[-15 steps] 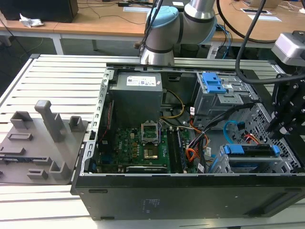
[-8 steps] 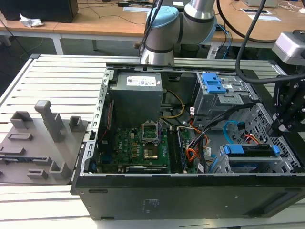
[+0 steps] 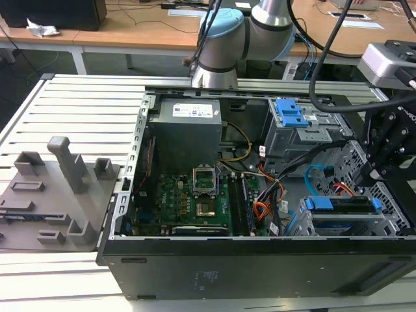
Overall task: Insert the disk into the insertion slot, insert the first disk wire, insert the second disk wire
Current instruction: 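Insert the first disk wire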
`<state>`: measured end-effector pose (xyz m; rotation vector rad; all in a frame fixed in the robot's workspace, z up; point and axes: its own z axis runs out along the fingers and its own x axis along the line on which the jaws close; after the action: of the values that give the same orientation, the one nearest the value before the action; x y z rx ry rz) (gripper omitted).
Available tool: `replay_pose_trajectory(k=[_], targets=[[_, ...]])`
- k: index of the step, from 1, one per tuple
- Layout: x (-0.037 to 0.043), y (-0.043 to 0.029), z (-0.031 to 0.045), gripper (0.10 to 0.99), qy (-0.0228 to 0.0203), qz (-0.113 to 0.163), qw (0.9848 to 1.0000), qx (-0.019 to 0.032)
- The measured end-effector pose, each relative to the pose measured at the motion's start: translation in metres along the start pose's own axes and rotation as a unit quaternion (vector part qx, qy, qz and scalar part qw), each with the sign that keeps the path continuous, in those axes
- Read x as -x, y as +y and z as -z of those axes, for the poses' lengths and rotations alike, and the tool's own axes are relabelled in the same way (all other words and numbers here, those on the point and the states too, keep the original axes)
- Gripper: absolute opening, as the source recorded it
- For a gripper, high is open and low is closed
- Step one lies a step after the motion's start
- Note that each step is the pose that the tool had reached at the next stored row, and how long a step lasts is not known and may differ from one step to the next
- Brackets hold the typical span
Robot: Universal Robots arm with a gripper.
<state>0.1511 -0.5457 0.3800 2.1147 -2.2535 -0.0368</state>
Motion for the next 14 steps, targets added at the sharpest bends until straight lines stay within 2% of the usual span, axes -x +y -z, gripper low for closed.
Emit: replay_pose_trajectory(k=[5,7,14], targets=[[-0.0005,0.0083,-0.0028,0.106,0.0,0.0,1.0,0.0],[-0.0008,0.0137,-0.0045,0.106,-0.0001,0.0,1.0,0.0],[-0.0009,0.0152,-0.0053,0.106,0.0,0.0,1.0,0.0]])
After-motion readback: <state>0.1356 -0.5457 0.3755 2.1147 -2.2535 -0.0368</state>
